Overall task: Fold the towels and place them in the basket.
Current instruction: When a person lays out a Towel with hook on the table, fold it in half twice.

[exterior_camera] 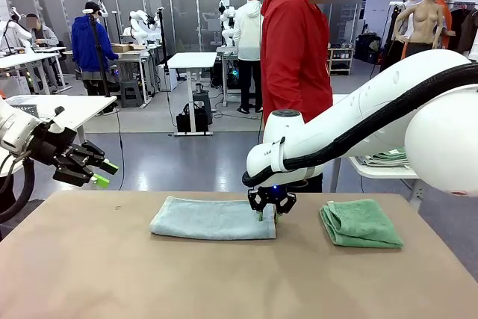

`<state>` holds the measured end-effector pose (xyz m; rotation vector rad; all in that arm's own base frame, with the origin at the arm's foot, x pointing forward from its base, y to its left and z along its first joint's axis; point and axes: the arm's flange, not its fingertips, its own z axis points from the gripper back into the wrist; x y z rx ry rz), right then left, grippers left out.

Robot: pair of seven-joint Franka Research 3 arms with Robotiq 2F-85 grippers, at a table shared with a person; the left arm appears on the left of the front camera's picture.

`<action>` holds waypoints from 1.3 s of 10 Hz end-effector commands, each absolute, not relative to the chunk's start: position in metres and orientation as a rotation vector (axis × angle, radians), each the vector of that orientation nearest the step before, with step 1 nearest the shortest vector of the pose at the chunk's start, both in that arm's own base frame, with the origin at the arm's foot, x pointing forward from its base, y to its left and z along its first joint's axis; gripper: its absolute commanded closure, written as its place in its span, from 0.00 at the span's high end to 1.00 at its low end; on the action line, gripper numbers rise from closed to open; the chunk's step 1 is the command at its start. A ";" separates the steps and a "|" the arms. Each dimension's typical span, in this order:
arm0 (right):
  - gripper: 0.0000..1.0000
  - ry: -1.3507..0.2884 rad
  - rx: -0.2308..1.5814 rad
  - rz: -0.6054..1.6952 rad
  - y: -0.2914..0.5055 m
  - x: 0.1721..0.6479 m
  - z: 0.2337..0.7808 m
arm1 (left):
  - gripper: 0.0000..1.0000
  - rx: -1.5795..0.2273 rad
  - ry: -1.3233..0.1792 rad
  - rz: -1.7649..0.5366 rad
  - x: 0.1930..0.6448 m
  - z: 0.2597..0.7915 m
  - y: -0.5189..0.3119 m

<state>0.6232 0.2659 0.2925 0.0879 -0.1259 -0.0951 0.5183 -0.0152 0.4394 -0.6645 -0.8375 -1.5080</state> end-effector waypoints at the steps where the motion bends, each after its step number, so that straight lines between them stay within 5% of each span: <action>1: 0.33 -0.137 0.075 -0.084 0.269 0.628 0.285 | 0.57 -0.658 -0.846 -1.525 0.518 0.439 -0.015; 5: 0.00 -0.130 0.079 -0.085 0.266 0.626 0.284 | 0.57 -0.658 -0.846 -1.525 0.518 0.439 -0.015; 13: 0.00 -0.250 0.054 -0.033 0.177 0.605 0.311 | 0.57 -0.658 -0.846 -1.525 0.518 0.439 -0.015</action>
